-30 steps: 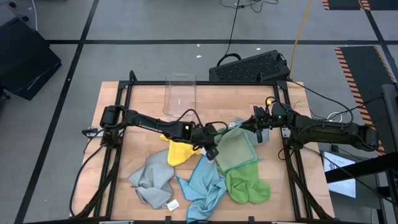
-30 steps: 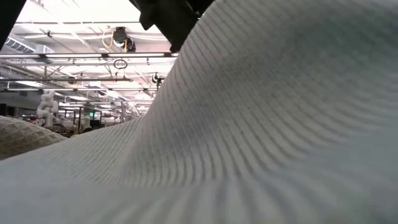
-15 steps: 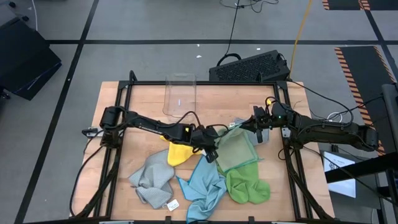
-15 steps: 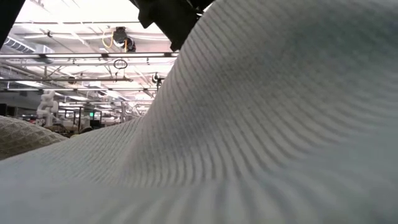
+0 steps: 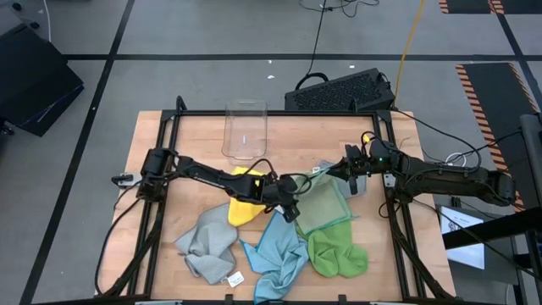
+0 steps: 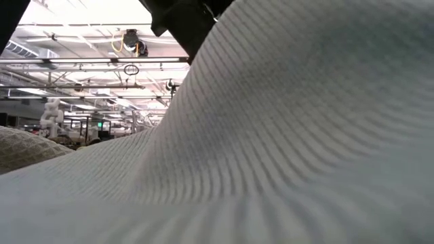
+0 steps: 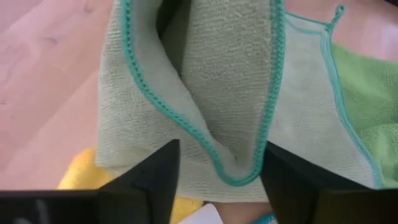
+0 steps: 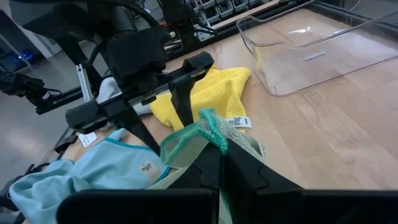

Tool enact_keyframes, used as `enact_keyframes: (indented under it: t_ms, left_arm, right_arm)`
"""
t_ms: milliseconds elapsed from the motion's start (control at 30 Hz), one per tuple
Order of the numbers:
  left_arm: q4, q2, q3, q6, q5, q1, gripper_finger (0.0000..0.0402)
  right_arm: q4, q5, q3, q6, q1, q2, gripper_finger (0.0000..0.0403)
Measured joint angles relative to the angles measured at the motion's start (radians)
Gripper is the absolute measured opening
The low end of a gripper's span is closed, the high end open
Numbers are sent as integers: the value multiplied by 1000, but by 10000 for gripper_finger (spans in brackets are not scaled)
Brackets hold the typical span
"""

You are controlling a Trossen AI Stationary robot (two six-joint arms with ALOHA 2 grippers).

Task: Fold microfiber towels
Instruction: Fold the light green microfiber cloth

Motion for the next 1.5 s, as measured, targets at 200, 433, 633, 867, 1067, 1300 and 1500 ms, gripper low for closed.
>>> enact_keyframes:
  t_ms: [200,433,633,867,1067,1300,1500]
  left_arm:
    - [0,-1,0,11,7,1,73]
    - [-17,-130,4,-23,101,23,13]
    - [-101,-345,6,47,72,37,9]
    - [-64,-516,6,104,209,137,7]
    - [197,-550,6,-43,526,144,7]
    - [274,-552,6,86,552,164,6]
    - [1,-477,6,274,423,260,9]
  right_arm:
    - [0,-1,0,13,0,0,2]
    - [-8,-59,48,120,0,-43,2]
    - [-265,-78,263,147,0,-62,2]
    - [-517,-60,515,182,11,-37,2]
    - [-618,-72,741,455,65,-17,2]
    - [-652,-184,850,597,89,42,2]
    - [-758,57,749,338,70,91,2]
